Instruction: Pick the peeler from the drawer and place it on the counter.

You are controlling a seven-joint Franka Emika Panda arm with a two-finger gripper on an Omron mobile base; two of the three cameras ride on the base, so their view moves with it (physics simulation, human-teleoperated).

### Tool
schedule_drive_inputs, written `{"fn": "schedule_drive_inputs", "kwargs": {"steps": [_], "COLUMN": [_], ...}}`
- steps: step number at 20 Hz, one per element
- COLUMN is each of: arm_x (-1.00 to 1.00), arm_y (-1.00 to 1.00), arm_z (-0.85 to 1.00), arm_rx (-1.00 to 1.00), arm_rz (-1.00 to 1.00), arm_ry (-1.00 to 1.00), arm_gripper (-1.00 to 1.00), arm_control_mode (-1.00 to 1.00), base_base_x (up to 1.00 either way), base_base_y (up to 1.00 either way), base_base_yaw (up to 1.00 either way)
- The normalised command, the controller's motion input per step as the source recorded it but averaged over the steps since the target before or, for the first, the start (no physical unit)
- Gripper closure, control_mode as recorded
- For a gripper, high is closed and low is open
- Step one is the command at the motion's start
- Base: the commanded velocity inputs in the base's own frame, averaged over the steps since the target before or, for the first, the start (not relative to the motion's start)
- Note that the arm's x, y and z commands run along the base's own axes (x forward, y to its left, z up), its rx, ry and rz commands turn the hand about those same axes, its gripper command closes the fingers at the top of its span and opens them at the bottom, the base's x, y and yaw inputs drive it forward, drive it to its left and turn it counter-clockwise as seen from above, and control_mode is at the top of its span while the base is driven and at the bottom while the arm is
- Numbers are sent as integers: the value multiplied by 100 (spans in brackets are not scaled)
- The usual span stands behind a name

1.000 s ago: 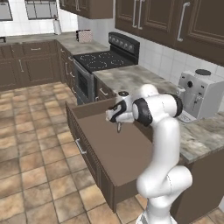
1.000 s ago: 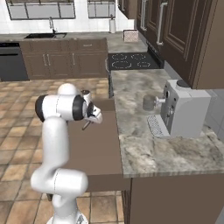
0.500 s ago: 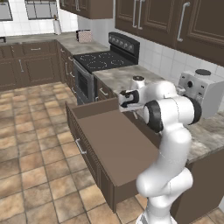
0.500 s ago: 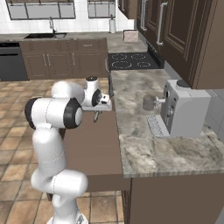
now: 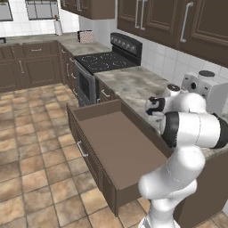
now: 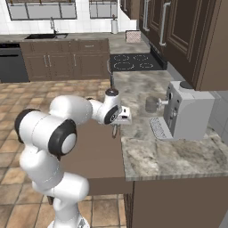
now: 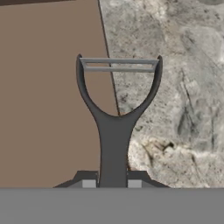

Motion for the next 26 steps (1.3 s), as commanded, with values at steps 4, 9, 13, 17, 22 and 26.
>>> {"fn": "schedule_drive_inputs", "kwargs": {"steps": [4, 9, 13, 17, 22, 26], "arm_x": [-16, 0, 1, -1, -2, 0], "arm_y": [-100, -100, -94, -41, 0, 1], "arm_z": [-15, -27, -51, -57, -47, -31], "arm_rx": [-1, -8, -9, 0, 0, 0], "arm_rz": [0, 5, 7, 8, 6, 6], "arm_ry": [1, 7, 5, -7, -18, -22], "arm_gripper": [100, 100, 100, 100, 100, -100], "arm_control_mode": [-100, -100, -100, -100, -100, -100], "base_base_x": [0, 0, 0, 0, 0, 0], "base_base_y": [0, 0, 0, 0, 0, 0], "base_base_yaw": [0, 0, 0, 0, 0, 0]}}
